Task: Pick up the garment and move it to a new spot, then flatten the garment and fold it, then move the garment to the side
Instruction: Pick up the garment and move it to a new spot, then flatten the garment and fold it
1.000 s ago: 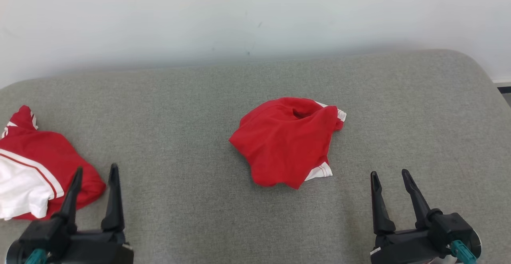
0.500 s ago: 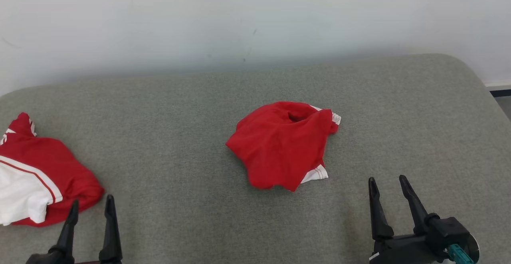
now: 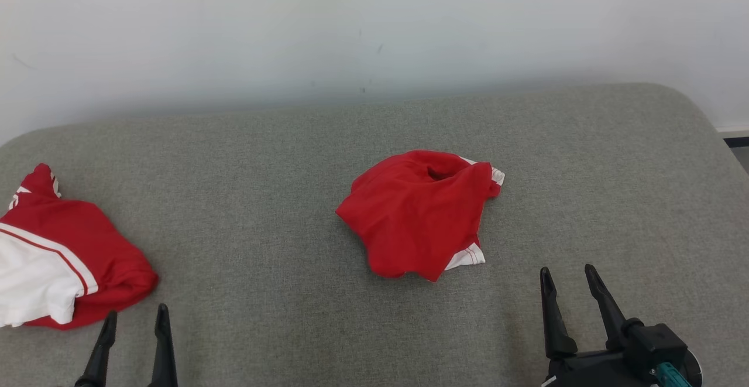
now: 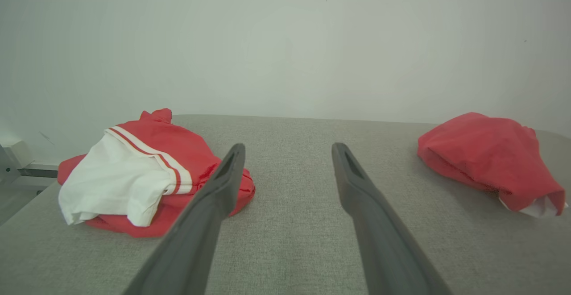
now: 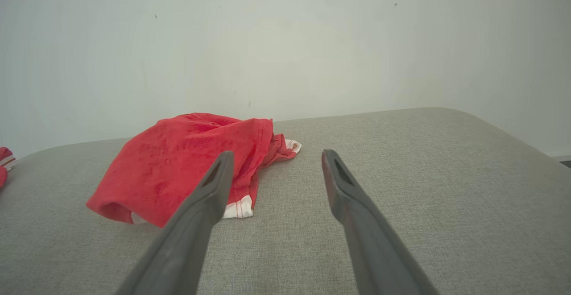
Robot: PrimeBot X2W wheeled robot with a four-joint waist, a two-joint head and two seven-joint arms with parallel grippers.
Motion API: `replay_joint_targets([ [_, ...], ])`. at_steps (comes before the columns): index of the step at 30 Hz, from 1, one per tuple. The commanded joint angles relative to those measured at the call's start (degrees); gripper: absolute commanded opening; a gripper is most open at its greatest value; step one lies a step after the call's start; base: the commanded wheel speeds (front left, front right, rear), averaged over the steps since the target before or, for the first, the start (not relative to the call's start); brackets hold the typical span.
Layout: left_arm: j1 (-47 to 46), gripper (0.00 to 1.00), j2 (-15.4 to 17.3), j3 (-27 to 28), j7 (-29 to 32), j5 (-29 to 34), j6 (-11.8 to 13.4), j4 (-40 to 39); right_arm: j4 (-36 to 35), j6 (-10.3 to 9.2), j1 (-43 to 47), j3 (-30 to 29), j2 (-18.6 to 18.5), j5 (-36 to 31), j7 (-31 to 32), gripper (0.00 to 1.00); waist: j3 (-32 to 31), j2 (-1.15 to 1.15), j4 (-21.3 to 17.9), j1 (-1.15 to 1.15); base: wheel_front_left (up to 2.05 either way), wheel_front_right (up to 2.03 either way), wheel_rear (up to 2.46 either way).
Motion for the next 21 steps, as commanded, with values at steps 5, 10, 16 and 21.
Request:
replay_joint_targets([
  [5, 0.51, 1.0, 1.56, -3.11, -0.19, -0.79, -0.06, 0.01, 0.25, -0.12, 0.53, 0.1, 0.12, 0.05, -0.05, 1.0, 0.05, 0.0, 0.31, 0.0, 0.0, 0.0, 0.0],
  [10, 0.12, 1.0, 2.18, -4.44, -0.19, -1.91, -0.04, 0.15, 0.44, -0.12, 0.51, 0.09, 0.12, -0.1, -0.05, 1.0, 0.03, 0.0, 0.53, 0.0, 0.0, 0.0, 0.0],
  [16, -0.02, 1.0, 2.83, -5.99, -0.19, -2.66, -0.05, 0.5, 0.64, -0.12, 0.61, 0.11, 0.13, -0.38, -0.05, 1.0, -0.2, 0.0, 0.57, 0.0, 0.0, 0.0, 0.0],
  [21, -0.04, 1.0, 2.95, -6.55, -0.19, -2.6, -0.05, 0.66, 0.75, -0.12, 0.69, 0.03, 0.12, -0.57, -0.04, 1.0, -0.32, 0.0, 0.65, 0.0, 0.0, 0.0, 0.0],
])
